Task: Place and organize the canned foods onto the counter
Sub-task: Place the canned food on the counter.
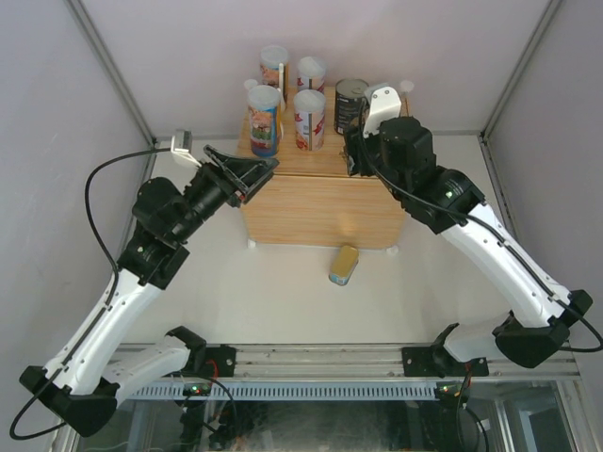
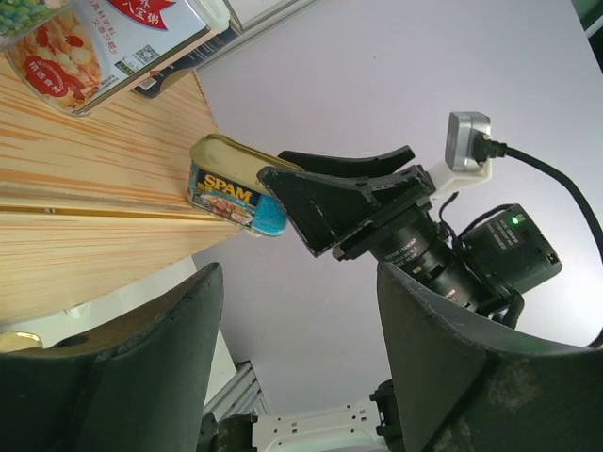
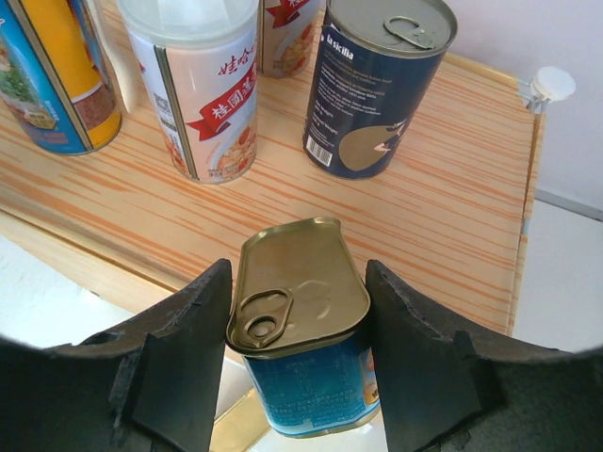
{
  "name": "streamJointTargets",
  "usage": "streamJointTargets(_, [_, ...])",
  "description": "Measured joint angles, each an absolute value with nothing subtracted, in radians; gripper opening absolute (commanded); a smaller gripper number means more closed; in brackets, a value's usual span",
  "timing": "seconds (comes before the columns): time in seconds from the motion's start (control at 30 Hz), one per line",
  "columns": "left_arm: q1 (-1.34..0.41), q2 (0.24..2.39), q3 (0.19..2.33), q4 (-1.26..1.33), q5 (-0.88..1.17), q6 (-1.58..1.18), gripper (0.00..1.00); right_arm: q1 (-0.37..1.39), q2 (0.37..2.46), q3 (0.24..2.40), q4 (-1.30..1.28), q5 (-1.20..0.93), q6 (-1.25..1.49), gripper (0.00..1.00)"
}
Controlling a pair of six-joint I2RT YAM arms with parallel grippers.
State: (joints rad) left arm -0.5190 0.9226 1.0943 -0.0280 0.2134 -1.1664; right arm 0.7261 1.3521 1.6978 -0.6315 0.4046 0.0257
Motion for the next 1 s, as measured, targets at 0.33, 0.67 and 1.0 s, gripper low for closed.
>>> streamJointTargets(0.33, [-0.501,0.920,1.094,-0.032,0.221,-1.167,0.70,0.676,1.420,1.699,-0.556,0.385,0.044,0.15])
streamJointTargets(0.67, [-0.451,0.920,1.094,-0.031,0.231,-1.166,0.70,0.675,1.427,1.680,-0.524,0.414,0.105,0.16])
streamJointTargets(1.0, [-0.437,0.902,1.094,-0.031,0.232,-1.157,0.70,0.677,1.454,1.620,-0.482,0.454,0.188,0.15])
